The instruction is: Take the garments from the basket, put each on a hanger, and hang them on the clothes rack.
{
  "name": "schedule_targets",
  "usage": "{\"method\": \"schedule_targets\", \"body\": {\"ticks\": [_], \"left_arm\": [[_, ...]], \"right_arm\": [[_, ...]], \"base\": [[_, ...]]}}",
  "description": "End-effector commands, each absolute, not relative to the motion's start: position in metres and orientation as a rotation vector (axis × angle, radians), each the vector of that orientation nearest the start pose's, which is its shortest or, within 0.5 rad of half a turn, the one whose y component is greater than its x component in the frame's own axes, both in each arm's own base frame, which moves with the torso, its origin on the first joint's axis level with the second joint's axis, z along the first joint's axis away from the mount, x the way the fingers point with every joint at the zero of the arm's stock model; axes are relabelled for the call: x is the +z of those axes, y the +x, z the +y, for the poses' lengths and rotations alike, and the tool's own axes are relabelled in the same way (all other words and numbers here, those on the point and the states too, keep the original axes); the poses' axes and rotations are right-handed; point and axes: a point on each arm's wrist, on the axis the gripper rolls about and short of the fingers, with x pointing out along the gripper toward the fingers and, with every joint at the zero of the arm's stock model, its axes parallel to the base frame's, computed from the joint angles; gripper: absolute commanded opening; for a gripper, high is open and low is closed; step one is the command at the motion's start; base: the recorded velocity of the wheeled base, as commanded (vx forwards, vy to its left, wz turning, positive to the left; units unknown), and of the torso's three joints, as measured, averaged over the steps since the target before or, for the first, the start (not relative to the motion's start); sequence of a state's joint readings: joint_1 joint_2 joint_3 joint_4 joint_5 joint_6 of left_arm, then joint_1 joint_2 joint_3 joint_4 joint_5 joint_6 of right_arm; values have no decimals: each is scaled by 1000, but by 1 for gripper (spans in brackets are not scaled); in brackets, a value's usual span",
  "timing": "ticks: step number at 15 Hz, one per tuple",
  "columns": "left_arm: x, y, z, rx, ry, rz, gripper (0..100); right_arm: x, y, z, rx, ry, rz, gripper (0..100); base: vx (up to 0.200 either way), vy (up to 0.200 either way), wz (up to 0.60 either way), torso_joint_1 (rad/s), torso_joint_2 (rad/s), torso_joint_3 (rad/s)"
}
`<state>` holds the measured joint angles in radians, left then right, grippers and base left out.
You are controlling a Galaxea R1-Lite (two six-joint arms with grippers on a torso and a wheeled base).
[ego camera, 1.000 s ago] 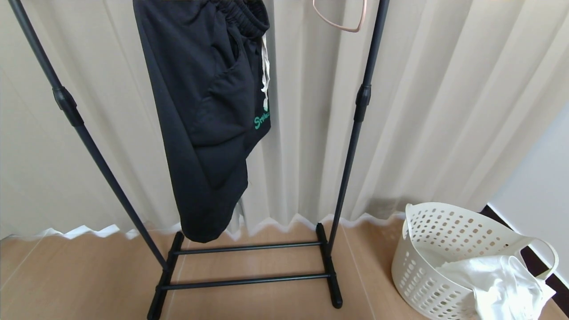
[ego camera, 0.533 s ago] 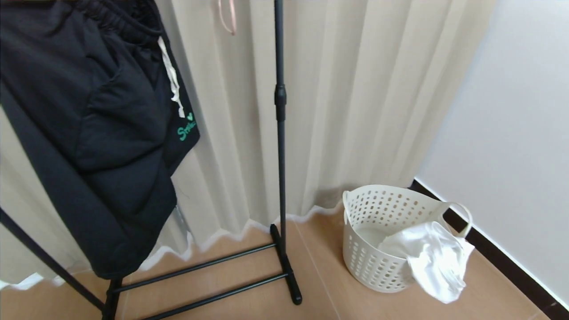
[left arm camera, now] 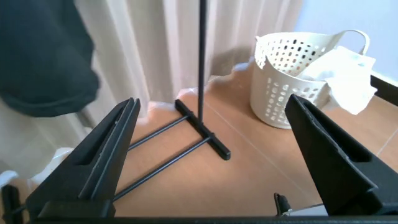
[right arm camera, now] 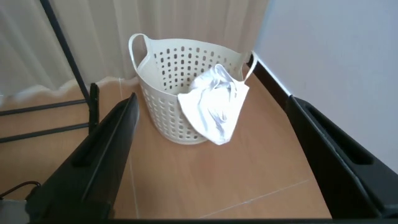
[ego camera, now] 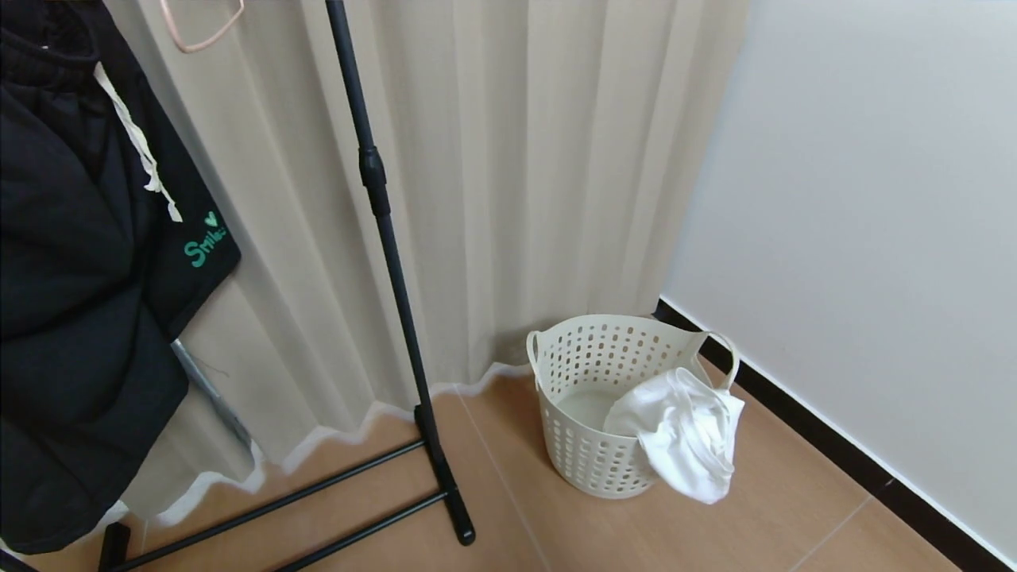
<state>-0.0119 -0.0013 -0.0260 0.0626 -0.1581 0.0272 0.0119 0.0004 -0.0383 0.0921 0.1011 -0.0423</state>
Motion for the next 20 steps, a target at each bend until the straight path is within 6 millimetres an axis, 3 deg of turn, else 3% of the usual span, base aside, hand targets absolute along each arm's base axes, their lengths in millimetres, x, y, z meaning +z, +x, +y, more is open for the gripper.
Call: {"method": "schedule_targets", "body": {"ticks": [1, 11, 20], "left_arm": [[76, -25, -3, -171, 25, 34, 100], [76, -25, -3, -171, 23, 35, 100], [77, -25, -3, -171, 22, 35, 100]], "right_arm": [[77, -26, 2, 115, -41, 51, 100], [77, -26, 2, 113, -39, 50, 100], [77, -26, 2, 112, -41, 50, 100]], "base": [[0, -200, 0, 2, 12, 7], [0, -200, 0, 4, 5, 4], [0, 0, 0, 0, 0, 0]]}}
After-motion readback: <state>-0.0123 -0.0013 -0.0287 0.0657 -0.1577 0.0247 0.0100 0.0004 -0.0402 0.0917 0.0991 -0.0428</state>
